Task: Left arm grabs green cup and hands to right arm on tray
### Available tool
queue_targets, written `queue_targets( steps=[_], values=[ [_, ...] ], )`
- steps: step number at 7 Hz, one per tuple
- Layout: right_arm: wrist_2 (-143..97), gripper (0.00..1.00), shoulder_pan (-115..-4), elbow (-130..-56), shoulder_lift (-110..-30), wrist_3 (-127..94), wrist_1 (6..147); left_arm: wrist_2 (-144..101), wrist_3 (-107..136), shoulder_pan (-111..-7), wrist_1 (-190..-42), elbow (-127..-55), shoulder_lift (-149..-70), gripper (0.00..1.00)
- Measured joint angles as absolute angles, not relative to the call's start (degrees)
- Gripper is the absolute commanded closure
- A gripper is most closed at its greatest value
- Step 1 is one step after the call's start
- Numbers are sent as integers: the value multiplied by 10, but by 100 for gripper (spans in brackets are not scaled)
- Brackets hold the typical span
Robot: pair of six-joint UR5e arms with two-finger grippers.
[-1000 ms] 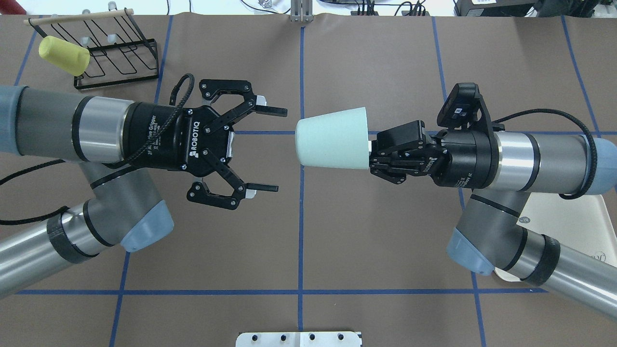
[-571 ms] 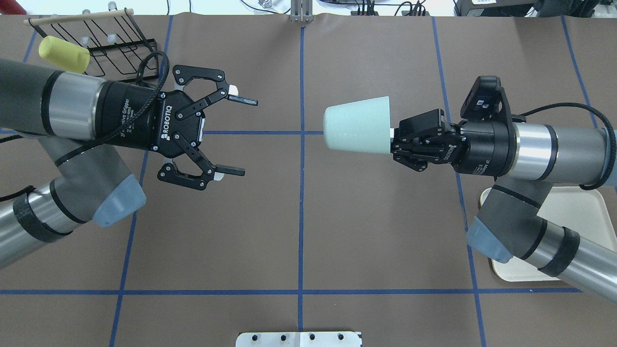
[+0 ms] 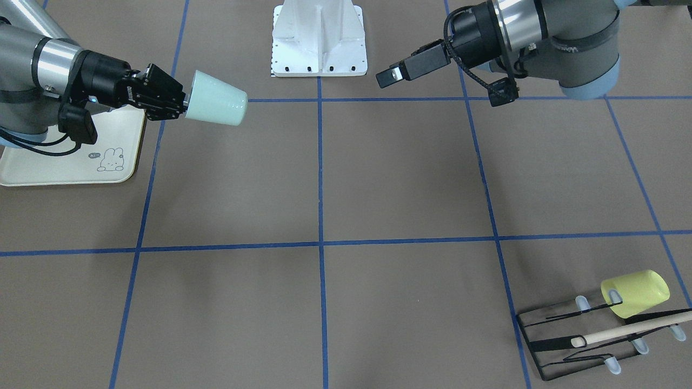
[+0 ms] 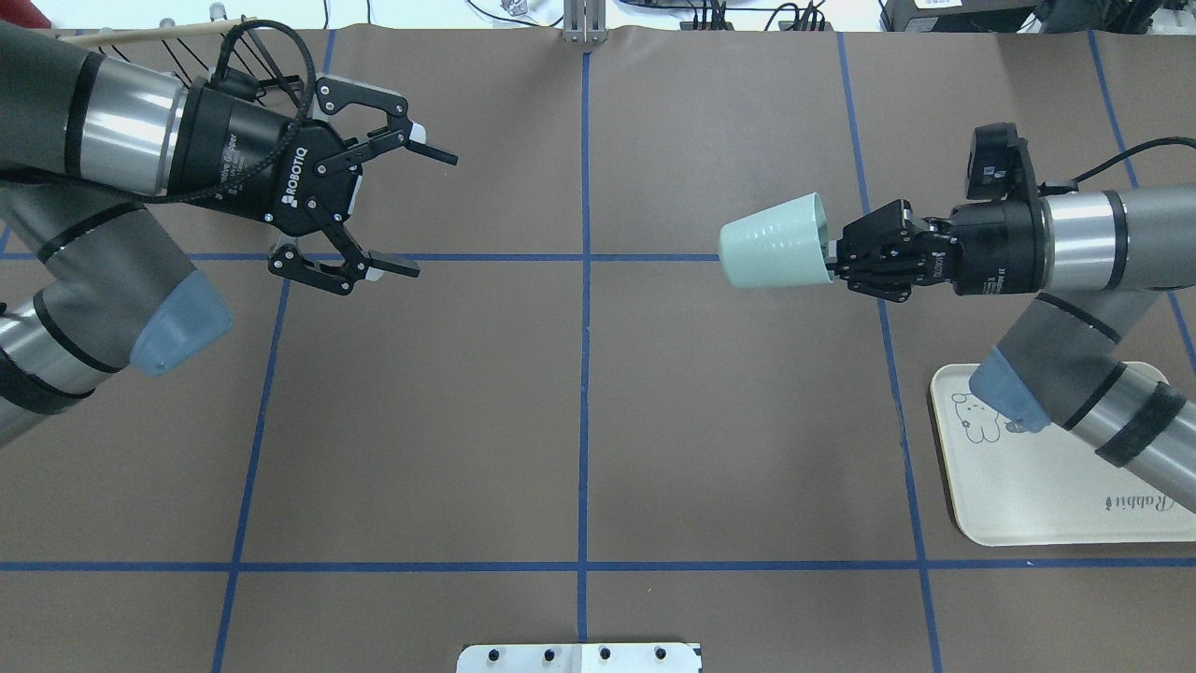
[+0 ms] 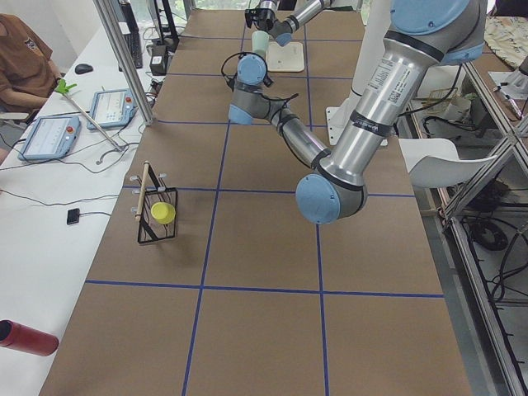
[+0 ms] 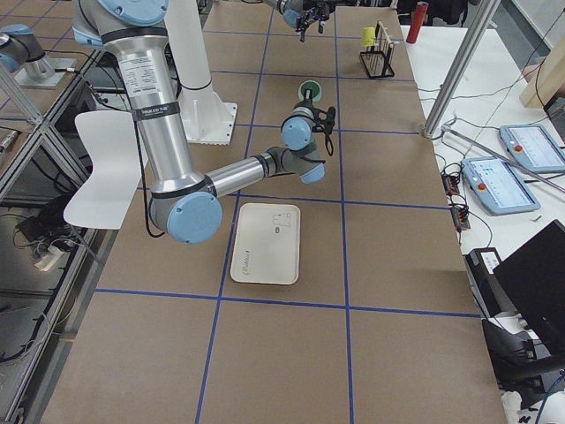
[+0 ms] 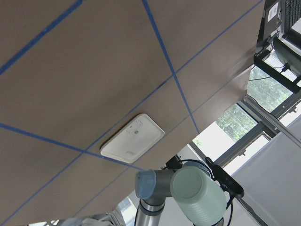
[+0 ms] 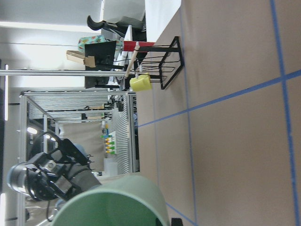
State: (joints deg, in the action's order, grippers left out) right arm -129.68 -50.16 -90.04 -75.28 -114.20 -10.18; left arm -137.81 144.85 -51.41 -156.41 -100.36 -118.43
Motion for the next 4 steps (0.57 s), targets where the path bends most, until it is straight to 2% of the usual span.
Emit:
queue_targets(
  steps=[4],
  values=[
    [-1401, 100, -593, -894, -803, -971, 94, -1390, 1256, -574, -1419, -1011, -1160, 0]
  ],
)
